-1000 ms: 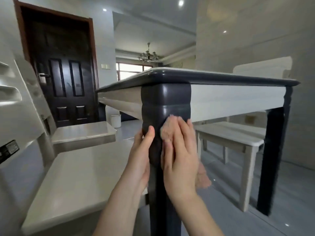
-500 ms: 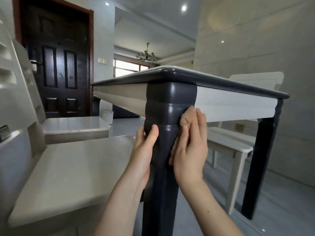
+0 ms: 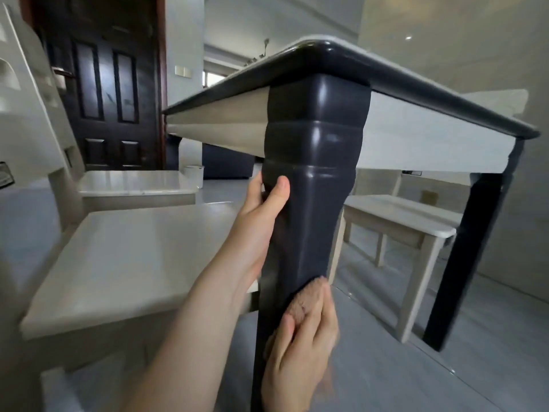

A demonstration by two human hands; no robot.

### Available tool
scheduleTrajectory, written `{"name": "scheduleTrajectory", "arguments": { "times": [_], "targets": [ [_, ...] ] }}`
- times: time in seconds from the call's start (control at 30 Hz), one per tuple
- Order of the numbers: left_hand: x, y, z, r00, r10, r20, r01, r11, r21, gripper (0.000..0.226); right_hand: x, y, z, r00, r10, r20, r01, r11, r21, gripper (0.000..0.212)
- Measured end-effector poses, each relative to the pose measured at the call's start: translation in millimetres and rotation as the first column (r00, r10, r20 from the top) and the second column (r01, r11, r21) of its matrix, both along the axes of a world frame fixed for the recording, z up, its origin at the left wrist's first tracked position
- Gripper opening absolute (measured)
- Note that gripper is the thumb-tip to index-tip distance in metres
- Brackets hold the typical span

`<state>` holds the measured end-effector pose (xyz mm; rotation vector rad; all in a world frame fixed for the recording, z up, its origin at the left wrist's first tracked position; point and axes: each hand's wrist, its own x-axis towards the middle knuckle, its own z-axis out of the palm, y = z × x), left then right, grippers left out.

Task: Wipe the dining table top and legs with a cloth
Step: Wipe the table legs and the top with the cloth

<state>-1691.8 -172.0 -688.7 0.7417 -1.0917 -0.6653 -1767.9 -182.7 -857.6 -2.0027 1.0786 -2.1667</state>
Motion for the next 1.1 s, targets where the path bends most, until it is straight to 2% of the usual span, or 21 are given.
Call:
{"name": "scheduleTrajectory", "arguments": {
  "times": [0.07, 0.13, 0.2, 0.27, 0.33, 0.43, 0.5, 0.6, 0.63, 0.7, 0.8, 0.9, 1.0, 1.1],
  "targets": [
    [0, 1, -3, 1.0, -0.018, 0.026, 0.017, 1.0, 0.013, 0.042, 1, 7, -17, 0.998, 0.02, 0.06, -0.027, 0.993, 0.117, 0.057],
    [2, 4, -11, 0.999, -0.045, 0.013, 0.044, 0.997, 0.06, 0.049, 3, 7, 8, 0.988, 0.045, 0.146, -0.07, 0.983, 0.169, 0.054],
    [5, 8, -23, 0.996, -0.087, -0.009, 0.088, 0.99, 0.109, 0.058, 2, 6, 61, 0.98, 0.074, 0.186, -0.095, 0.99, 0.107, 0.05],
    [6, 12, -31, 0.991, -0.135, 0.023, 0.131, 0.984, 0.122, 0.043, 1, -2, 112, 0.973, 0.045, 0.224, -0.062, 0.996, 0.067, 0.051],
    [5, 16, -34, 0.988, -0.15, 0.047, 0.142, 0.981, 0.134, 0.036, 6, -10, 131, 0.97, -0.026, 0.241, 0.006, 0.997, 0.083, 0.052],
    [4, 15, -37, 0.99, -0.107, 0.089, 0.096, 0.988, 0.121, 0.04, 13, -2, 74, 0.985, -0.075, 0.155, 0.054, 0.989, 0.134, 0.052],
    [2, 16, -39, 0.985, -0.034, 0.166, 0.008, 0.988, 0.151, 0.052, 9, 3, -8, 0.995, -0.05, 0.081, 0.026, 0.962, 0.271, 0.053],
    [-7, 17, -41, 0.964, 0.08, 0.253, -0.127, 0.976, 0.177, 0.068, 0, 17, -100, 0.998, -0.015, 0.066, -0.022, 0.849, 0.528, 0.048],
    [-9, 17, -42, 0.956, 0.115, 0.269, -0.165, 0.971, 0.17, 0.07, 0, 23, -109, 0.994, -0.018, 0.106, -0.045, 0.826, 0.562, 0.042],
    [-14, 17, -43, 0.935, 0.178, 0.307, -0.227, 0.965, 0.134, 0.072, 3, 27, -85, 0.971, -0.03, 0.238, -0.099, 0.855, 0.509, 0.032],
    [-16, 15, -41, 0.872, 0.305, 0.383, -0.357, 0.932, 0.071, 0.072, 3, 27, -11, 0.919, 0.099, 0.382, -0.24, 0.908, 0.343, 0.047],
    [-14, 13, -40, 0.793, 0.413, 0.449, -0.464, 0.886, 0.005, 0.069, -3, 14, 42, 0.909, 0.162, 0.385, -0.244, 0.954, 0.175, 0.041],
    [-11, 11, -42, 0.775, 0.426, 0.467, -0.477, 0.879, -0.011, 0.064, 1, 2, 13, 0.957, 0.092, 0.277, -0.143, 0.975, 0.171, 0.044],
    [-11, 5, -48, 0.788, 0.416, 0.455, -0.453, 0.891, -0.03, 0.066, 7, 6, -74, 0.966, -0.03, 0.256, -0.07, 0.925, 0.373, 0.047]
  ]
}}
